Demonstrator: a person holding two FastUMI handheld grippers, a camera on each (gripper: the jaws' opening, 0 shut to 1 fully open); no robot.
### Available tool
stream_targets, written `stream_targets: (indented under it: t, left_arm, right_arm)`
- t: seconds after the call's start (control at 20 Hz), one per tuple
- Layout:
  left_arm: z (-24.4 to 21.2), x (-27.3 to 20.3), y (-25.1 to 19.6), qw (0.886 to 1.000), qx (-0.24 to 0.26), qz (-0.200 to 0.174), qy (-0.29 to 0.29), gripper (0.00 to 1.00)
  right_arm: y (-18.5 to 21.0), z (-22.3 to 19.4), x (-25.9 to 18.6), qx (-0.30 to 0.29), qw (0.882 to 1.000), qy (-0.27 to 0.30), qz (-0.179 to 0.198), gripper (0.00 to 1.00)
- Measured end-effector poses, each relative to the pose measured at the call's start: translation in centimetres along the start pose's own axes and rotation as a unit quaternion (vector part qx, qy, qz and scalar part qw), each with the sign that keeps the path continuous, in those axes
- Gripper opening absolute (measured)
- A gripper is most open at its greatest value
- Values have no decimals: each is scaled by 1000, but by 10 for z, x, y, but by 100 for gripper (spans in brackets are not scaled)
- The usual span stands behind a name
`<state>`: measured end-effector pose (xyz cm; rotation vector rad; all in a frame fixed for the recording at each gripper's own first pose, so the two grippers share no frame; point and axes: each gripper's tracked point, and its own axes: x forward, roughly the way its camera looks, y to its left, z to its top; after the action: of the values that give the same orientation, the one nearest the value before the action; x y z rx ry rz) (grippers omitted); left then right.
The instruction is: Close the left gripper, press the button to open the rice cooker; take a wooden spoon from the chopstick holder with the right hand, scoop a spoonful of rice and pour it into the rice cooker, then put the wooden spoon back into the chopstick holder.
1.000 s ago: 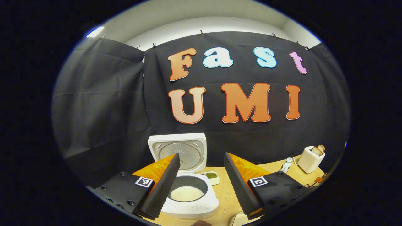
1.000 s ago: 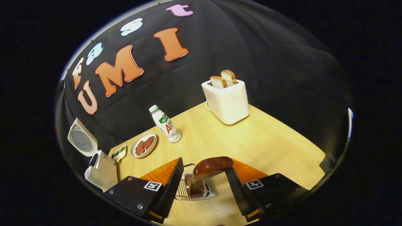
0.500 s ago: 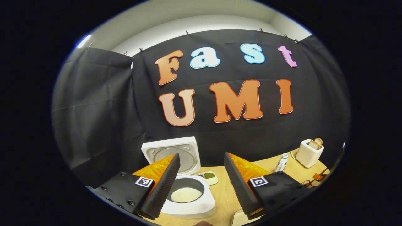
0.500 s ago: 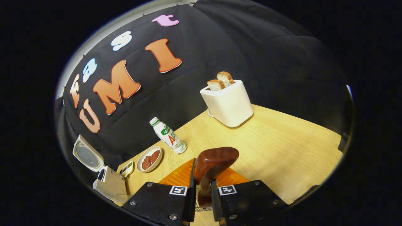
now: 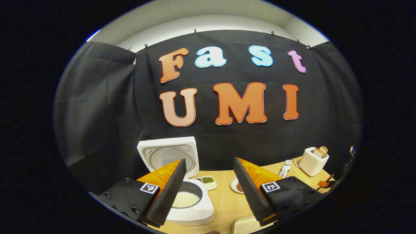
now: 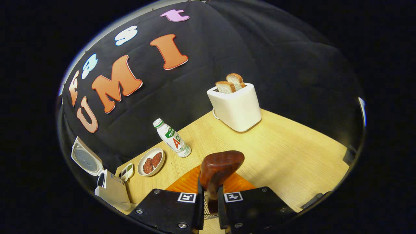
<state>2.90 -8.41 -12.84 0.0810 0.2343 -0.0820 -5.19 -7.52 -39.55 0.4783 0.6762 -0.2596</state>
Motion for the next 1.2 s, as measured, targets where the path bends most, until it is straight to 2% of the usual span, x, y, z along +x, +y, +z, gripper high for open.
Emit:
stream_targets:
  t: [0.25, 0.35, 0.4, 0.45, 0.5, 0.8, 0.9, 1.2]
  left_arm:
    - [-7, 3, 18, 1000, -23, 0, -7, 99]
    - [-15, 6, 20, 999, -34, -8, -4, 99]
    - [-18, 7, 23, 999, -39, -12, -2, 95]
    - [-22, 9, 24, 999, -45, -15, -1, 99]
    - [-25, 11, 28, 999, -51, -17, 1, 99]
    - [-40, 20, 49, 997, -74, -17, 7, 99]
    - [-47, 22, 52, 996, -80, -21, 13, 95]
    - [-59, 26, 64, 996, -85, -29, 24, 96]
  right_arm:
    - [42, 42, -46, -38, 997, -58, 26, 17]
    - [67, 50, -63, -53, 995, -72, 52, 17]
    - [81, 52, -72, -55, 993, -77, 65, 17]
    - [94, 52, -78, -58, 992, -80, 77, 17]
    - [107, 52, -84, -62, 991, -83, 87, 17]
    - [168, 20, -109, -89, 982, -79, 144, 17]
    - [183, 5, -113, -99, 981, -70, 153, 17]
    - [201, -52, -110, -181, 972, -36, 143, 17]
